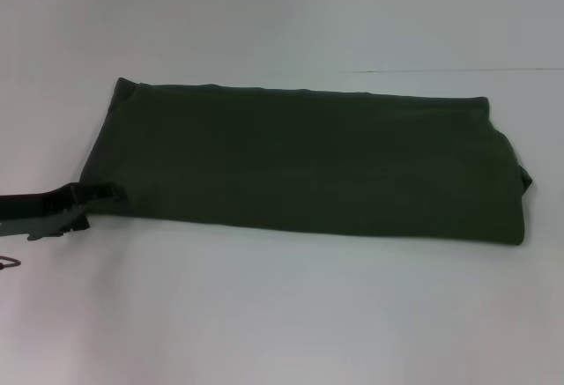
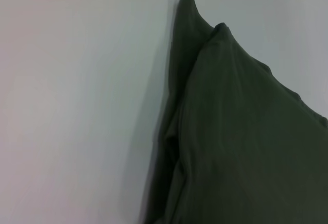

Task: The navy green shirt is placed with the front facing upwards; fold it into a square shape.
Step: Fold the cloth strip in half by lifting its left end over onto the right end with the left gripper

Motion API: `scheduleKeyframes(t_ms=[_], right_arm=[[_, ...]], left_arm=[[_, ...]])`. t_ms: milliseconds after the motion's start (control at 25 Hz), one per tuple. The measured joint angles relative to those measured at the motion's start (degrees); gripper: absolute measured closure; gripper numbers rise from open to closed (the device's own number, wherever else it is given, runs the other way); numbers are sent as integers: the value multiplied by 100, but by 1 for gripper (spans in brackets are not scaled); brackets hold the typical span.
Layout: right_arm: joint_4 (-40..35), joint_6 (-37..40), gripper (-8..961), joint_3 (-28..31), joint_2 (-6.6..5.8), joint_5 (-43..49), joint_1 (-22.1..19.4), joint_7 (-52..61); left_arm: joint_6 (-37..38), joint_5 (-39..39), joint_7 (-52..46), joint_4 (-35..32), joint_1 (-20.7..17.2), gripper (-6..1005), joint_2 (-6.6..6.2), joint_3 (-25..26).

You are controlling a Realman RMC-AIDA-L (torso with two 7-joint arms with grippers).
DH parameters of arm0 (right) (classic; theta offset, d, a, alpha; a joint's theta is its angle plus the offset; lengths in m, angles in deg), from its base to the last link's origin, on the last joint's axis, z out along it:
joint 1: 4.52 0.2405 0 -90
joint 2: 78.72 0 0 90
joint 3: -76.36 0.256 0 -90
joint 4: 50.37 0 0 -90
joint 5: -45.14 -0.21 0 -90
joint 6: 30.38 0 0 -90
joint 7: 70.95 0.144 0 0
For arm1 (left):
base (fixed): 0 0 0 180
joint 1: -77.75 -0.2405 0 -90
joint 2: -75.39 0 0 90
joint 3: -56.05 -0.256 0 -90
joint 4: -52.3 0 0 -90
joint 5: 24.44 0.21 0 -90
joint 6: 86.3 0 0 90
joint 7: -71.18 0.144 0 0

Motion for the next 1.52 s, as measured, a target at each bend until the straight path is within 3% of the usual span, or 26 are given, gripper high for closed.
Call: scheduleKeyframes(t_ms=[1520], right_arm=[[-32, 47, 96, 43, 0, -17, -5, 83]], left_arm=[[-489, 124, 29, 117, 381, 118, -19, -128]])
